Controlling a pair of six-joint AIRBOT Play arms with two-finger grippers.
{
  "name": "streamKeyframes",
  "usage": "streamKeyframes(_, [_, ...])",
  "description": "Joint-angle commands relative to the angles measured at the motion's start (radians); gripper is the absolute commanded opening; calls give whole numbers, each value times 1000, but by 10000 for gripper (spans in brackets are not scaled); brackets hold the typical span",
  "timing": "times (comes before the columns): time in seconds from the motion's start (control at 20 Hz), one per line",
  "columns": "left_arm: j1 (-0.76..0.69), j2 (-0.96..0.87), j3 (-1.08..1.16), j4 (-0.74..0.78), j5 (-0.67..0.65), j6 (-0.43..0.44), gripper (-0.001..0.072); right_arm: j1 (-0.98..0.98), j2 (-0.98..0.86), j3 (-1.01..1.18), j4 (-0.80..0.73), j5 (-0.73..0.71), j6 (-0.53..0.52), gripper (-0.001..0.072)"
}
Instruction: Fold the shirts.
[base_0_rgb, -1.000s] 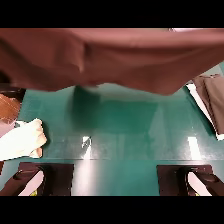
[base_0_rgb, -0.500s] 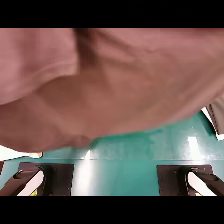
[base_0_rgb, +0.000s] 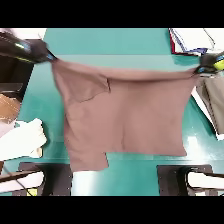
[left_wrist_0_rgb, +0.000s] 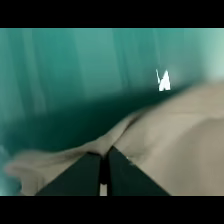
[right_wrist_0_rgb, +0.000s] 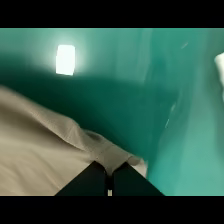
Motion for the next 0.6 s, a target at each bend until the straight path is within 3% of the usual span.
streamKeyframes(0.0, [-22,-232,-9,-20,123,34,26,7,-172,-16,55,-99,0,15])
streamKeyframes(0.25, [13,-316,132,-25,209,53,26,-38,-275,199,109,-169,4,16])
streamKeyframes(0.55, [31,-316,137,5,-95,113,26,-29,-276,207,50,13,-16,16])
